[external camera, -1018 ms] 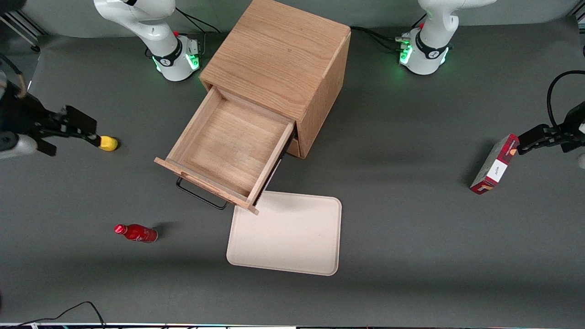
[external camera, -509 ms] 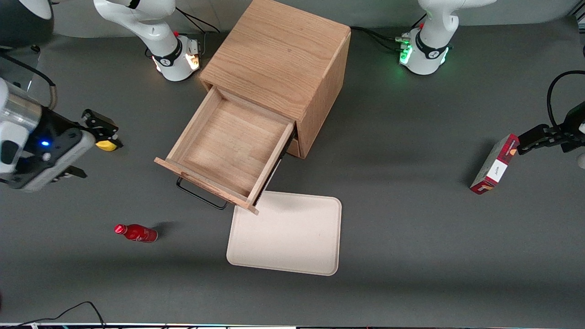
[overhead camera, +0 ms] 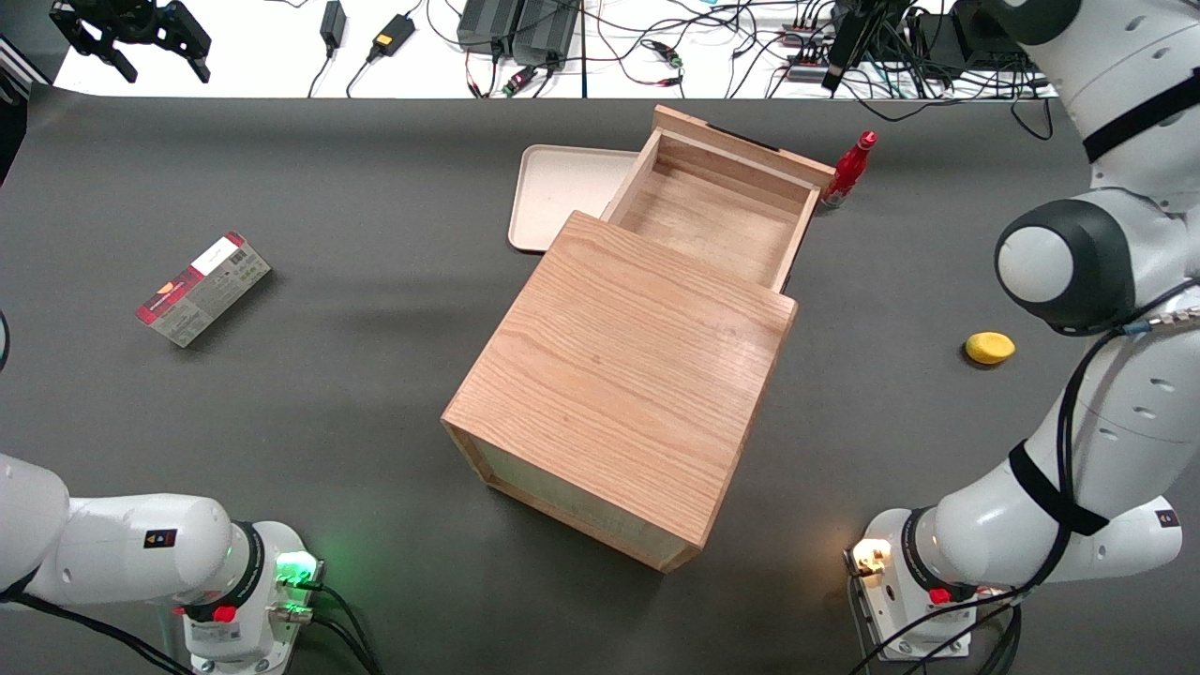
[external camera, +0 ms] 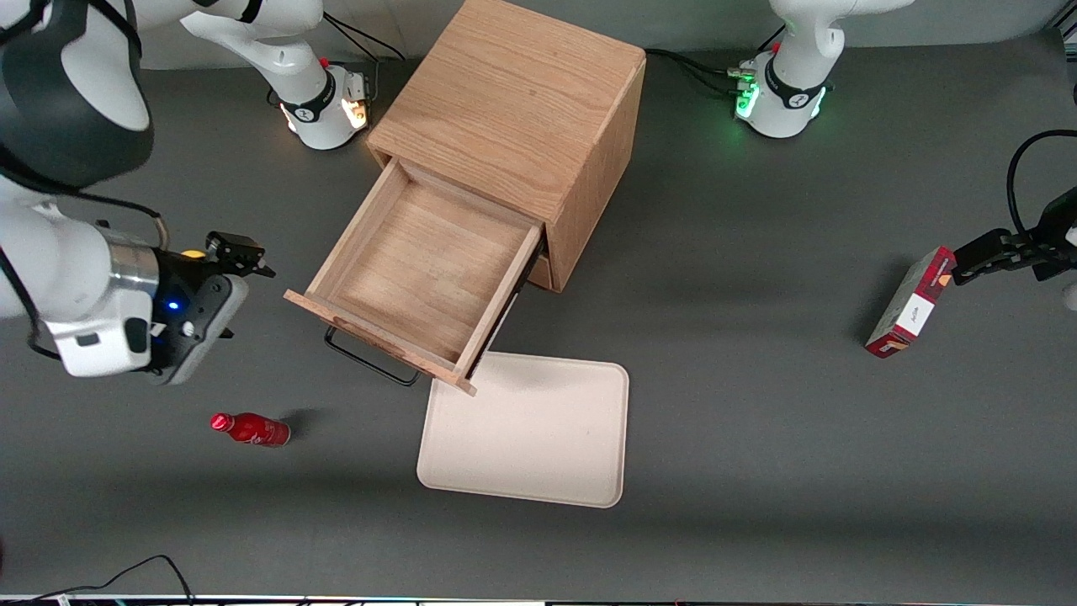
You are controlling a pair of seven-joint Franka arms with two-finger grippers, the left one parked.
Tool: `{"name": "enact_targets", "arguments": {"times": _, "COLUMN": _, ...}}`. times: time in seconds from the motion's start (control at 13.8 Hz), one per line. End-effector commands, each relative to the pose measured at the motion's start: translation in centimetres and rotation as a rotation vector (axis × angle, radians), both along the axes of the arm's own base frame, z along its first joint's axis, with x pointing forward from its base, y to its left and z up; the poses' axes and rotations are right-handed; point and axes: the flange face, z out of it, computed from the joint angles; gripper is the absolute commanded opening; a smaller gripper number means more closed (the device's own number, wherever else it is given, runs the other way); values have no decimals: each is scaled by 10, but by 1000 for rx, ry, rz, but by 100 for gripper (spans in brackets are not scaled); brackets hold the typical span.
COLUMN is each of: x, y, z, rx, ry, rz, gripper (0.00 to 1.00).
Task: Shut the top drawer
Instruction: 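Move the right gripper down toward the open drawer's front panel, then press the right gripper against the drawer front beside the black handle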
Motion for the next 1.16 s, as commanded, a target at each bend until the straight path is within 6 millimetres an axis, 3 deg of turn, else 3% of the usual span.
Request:
{"name": "enact_targets", "arguments": {"times": 0.0, "x": 14, "y": -5, "z": -32, "rx": 45, "ry": 57, "rz": 46, "gripper": 100}}
{"name": "enact_targets", "arguments": {"times": 0.44, "x": 28, "y": -8, "z": -31, "rx": 57, "ry": -16, "rz": 0, "gripper": 100}}
{"name": "enact_targets", "arguments": {"times": 0.73, "x": 42, "y": 1, "z": -62, "rx": 99, "ry": 12, "rz": -97, "gripper": 100}}
{"name": "enact_targets", "arguments": {"times": 1.09, "x": 46, "y": 10, "z": -105, "rx": 107, "ry": 69, "rz": -98, "gripper": 100}}
